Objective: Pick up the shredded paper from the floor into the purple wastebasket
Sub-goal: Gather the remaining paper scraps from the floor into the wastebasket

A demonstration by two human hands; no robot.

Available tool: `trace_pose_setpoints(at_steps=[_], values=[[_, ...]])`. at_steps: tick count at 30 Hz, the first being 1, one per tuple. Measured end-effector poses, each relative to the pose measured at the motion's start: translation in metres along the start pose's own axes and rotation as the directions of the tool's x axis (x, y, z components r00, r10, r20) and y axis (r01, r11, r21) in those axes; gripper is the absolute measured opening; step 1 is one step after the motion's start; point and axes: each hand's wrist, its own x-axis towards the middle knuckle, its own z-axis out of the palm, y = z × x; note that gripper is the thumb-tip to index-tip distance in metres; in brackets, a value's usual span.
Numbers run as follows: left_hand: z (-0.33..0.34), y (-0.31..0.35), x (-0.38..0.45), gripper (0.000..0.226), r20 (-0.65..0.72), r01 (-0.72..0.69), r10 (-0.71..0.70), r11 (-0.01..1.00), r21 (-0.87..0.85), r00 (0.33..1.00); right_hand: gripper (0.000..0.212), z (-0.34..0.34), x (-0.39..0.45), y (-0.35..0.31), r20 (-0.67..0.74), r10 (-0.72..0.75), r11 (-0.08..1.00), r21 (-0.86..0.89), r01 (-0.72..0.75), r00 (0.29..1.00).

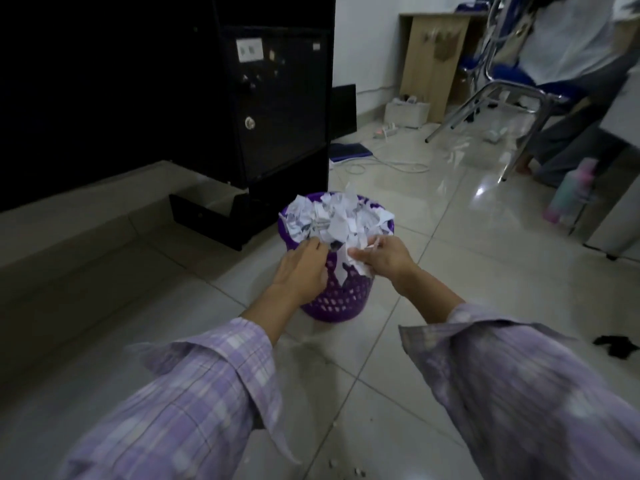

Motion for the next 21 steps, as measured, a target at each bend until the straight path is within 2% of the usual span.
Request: trace_pose_setpoints(at_steps=[2,4,6,8,11,13,15,17,19,21], values=[[-0.009,-0.006,0.014,0.024,-0.033,0.016,-0.017,1.0,-0.016,0.999,0.02,0.001,0.017,-0.019,-0.123,-0.1,0.995,-0.031,0.097,0.987],[-0.012,-0.01,0.024,0.019,-0.061,0.028,-0.03,0.999,-0.021,0.998,0.02,0.004,0.031,-0.03,-0.193,-0.214,0.972,-0.142,0.189,0.958],[-0.011,-0.014,0.033,0.017,-0.12,0.05,-0.054,0.998,-0.037,0.991,0.014,0.012,0.046,-0.033,-0.195,-0.304,0.931,-0.267,0.247,0.933],[-0.009,-0.016,0.041,0.03,-0.172,0.044,-0.055,0.997,-0.067,0.984,0.004,0.023,0.058,-0.029,-0.168,-0.37,0.881,-0.376,0.287,0.914],[-0.002,-0.018,0.051,0.063,-0.098,-0.004,0.002,1.0,-0.019,0.995,0.013,0.038,0.071,-0.015,-0.128,-0.45,0.719,-0.639,0.273,0.884],[0.008,-0.02,0.056,0.056,-0.036,-0.013,0.014,0.999,0.046,0.999,0.019,0.044,0.079,-0.006,-0.099,-0.477,0.577,-0.784,0.227,0.873],[0.019,-0.022,0.06,0.041,0.02,-0.003,0.002,0.996,0.093,1.0,0.018,0.045,0.088,0.002,-0.057,-0.396,0.515,-0.84,0.17,0.916],[0.028,-0.023,0.062,0.038,0.039,0.007,-0.011,0.995,0.1,0.999,0.018,0.047,0.099,0.004,0.014,-0.283,0.465,-0.872,0.15,0.959],[0.031,-0.021,0.063,0.038,0.054,-0.006,0.0,0.992,0.126,0.999,0.028,0.046,0.108,-0.003,0.131,-0.132,0.431,-0.885,0.175,0.983],[0.032,-0.019,0.064,0.037,0.074,-0.016,0.006,0.99,0.137,0.997,0.044,0.045,0.113,-0.011,0.212,0.047,0.409,-0.896,0.175,0.976]])
